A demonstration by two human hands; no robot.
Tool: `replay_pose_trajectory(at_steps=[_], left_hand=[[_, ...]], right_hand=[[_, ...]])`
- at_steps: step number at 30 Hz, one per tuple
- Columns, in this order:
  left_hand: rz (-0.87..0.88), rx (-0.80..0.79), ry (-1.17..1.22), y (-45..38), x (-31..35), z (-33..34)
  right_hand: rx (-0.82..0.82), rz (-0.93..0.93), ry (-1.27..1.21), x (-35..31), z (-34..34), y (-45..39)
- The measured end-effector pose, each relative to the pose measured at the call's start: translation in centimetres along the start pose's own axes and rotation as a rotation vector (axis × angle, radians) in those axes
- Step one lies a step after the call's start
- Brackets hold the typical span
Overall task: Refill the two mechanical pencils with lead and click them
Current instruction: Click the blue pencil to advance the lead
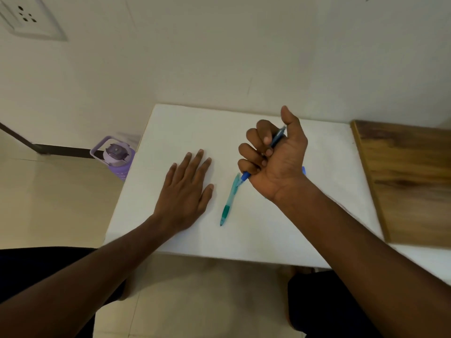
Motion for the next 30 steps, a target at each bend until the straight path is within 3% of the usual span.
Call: replay_pose_trajectory(at_steps=[30], left_hand=[[-0.017,0.026,-0.003,-0.3,-0.4,0.1]], right_hand=[[-0.005,-0.082,-0.095,-0.5,1.1,-0.1]])
Point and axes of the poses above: each hand's wrist, its own y-axis away from the middle knuckle, its own z-axis out of the palm, x = y × z, the point moved 3 cm from there along -y, towards the middle knuckle, and after that the axes turned 11 degrees about -x, right-handed, at the moved point
